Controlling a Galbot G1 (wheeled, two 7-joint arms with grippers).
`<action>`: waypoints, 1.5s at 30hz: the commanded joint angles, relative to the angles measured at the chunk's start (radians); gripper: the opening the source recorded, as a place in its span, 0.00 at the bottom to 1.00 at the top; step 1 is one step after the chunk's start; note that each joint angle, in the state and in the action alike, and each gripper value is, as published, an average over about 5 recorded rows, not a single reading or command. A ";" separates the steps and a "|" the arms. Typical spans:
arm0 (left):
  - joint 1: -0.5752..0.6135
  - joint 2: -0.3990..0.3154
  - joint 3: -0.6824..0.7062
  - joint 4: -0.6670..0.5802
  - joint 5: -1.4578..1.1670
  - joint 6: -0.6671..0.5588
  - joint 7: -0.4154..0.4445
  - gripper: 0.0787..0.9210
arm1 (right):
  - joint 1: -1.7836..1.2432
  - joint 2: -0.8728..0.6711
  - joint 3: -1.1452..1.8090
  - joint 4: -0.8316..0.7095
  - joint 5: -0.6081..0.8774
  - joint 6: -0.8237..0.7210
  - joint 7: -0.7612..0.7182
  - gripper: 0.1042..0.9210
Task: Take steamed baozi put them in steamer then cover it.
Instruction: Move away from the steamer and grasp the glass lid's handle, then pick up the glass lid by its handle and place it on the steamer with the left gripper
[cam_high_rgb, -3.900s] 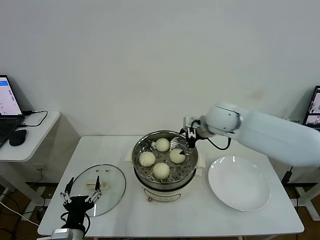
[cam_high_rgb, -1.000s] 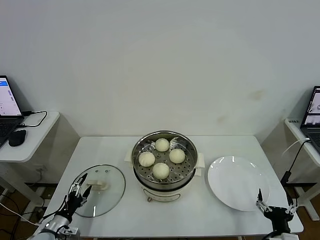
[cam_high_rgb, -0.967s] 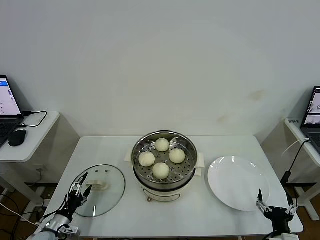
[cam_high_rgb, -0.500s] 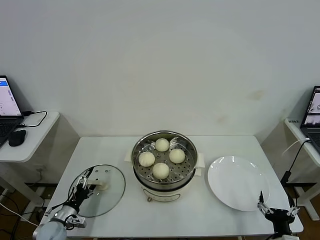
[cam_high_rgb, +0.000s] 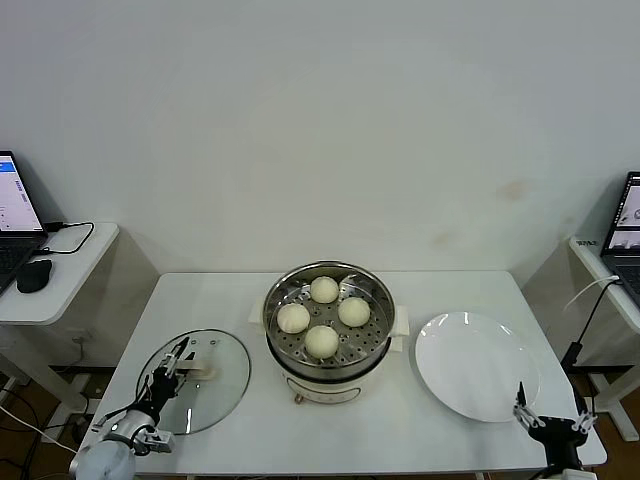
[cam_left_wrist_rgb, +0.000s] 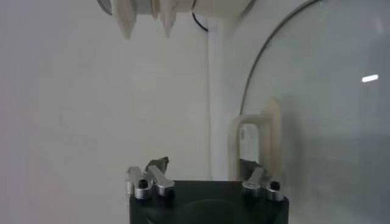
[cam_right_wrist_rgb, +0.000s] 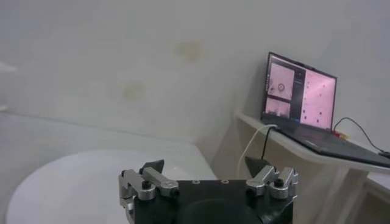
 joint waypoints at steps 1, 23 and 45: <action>-0.012 -0.002 0.000 0.025 0.000 -0.007 -0.008 0.56 | -0.003 0.000 -0.003 0.006 -0.001 -0.001 -0.001 0.88; 0.265 0.041 -0.141 -0.420 -0.158 0.248 -0.061 0.08 | -0.030 -0.019 -0.084 0.075 -0.031 -0.001 0.001 0.88; 0.049 0.284 0.091 -0.775 -0.263 0.642 0.306 0.08 | -0.039 -0.004 -0.159 0.098 -0.101 0.018 0.008 0.88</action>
